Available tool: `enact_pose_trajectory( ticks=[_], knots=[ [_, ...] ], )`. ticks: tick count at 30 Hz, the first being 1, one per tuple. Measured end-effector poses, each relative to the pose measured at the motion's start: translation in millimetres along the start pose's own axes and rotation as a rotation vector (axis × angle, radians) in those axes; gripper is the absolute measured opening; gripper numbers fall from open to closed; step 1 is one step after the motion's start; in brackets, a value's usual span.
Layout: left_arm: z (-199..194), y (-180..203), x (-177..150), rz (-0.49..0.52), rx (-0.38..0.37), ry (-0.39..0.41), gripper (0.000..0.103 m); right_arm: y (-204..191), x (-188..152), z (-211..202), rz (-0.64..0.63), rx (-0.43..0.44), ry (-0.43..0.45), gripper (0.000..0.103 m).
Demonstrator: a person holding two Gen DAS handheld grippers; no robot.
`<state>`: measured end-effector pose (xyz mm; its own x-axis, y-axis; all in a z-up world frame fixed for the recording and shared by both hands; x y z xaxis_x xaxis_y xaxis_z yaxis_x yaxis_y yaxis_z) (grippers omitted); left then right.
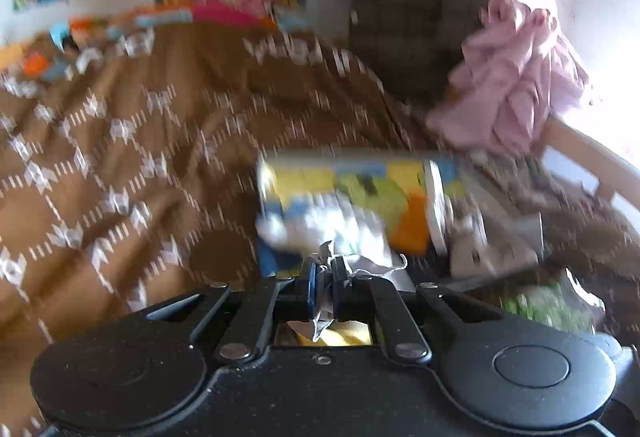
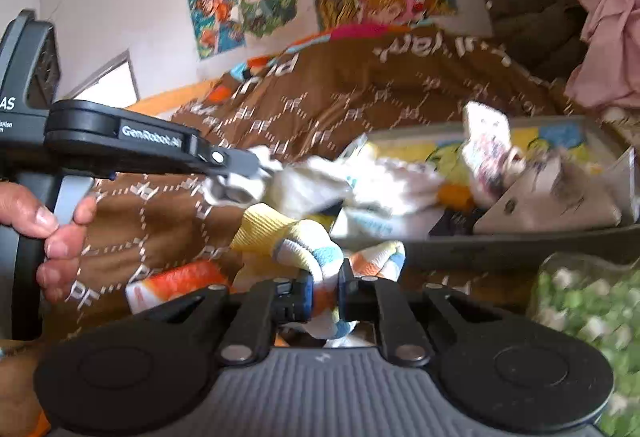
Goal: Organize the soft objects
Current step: 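Carry the white sock with the left tool while the right tool carries the striped socks to the tray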
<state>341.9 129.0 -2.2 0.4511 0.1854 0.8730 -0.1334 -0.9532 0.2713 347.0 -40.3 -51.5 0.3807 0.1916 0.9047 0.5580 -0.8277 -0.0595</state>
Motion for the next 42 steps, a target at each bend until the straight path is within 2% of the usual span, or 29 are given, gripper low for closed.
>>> enact_pose_trajectory(
  ticks=[4, 11, 14, 18, 21, 25, 29, 36, 42],
  knots=[
    [-0.2, 4.3, 22.7, 0.032, -0.004, 0.095, 0.007, 11.9, 20.3, -6.1, 0.001, -0.036, 0.034, 0.012],
    [34.1, 24.0, 57.8, 0.018, -0.087, 0.213, 0.007, 57.0, 77.0, -11.4, 0.042, -0.127, 0.097, 0.011],
    [58.9, 28.2, 60.4, -0.019, -0.084, 0.234, 0.007, 75.1, 105.2, -4.7, 0.018, -0.173, 0.121, 0.011],
    [93.6, 29.4, 52.5, -0.047, -0.079, 0.217, 0.007, 95.2, 137.1, 8.0, -0.026, -0.241, 0.151, 0.011],
    [111.0, 28.2, 45.6, -0.067, -0.083, 0.201, 0.007, 105.0, 148.2, 20.4, -0.039, -0.278, 0.149, 0.011],
    [128.1, 24.6, 36.0, -0.089, -0.093, 0.171, 0.007, 120.9, 149.6, 40.4, -0.023, -0.340, 0.137, 0.011],
    [138.3, 18.2, 26.9, -0.126, -0.099, 0.145, 0.007, 133.1, 140.8, 60.9, 0.012, -0.366, 0.091, 0.011],
    [149.0, 17.6, 14.2, -0.149, -0.122, 0.098, 0.008, 146.6, 120.6, 77.6, 0.044, -0.380, 0.001, 0.013],
    [152.0, 21.2, 11.6, -0.149, -0.129, 0.081, 0.013, 149.5, 114.9, 78.2, 0.048, -0.382, -0.021, 0.018]
  ],
)
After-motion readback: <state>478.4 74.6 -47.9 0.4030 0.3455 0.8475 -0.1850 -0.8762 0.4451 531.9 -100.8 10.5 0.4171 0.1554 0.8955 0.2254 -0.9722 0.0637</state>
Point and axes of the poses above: each gripper's, at about its wrist camera, not at the fingertips, and z roughly the way its jaws point, y to its right, x to its top, the point moved 8 cm from there along z, roughly the way its jaws point, and after that the axes turned 11 degrees about -x, right-handed, at the moved point
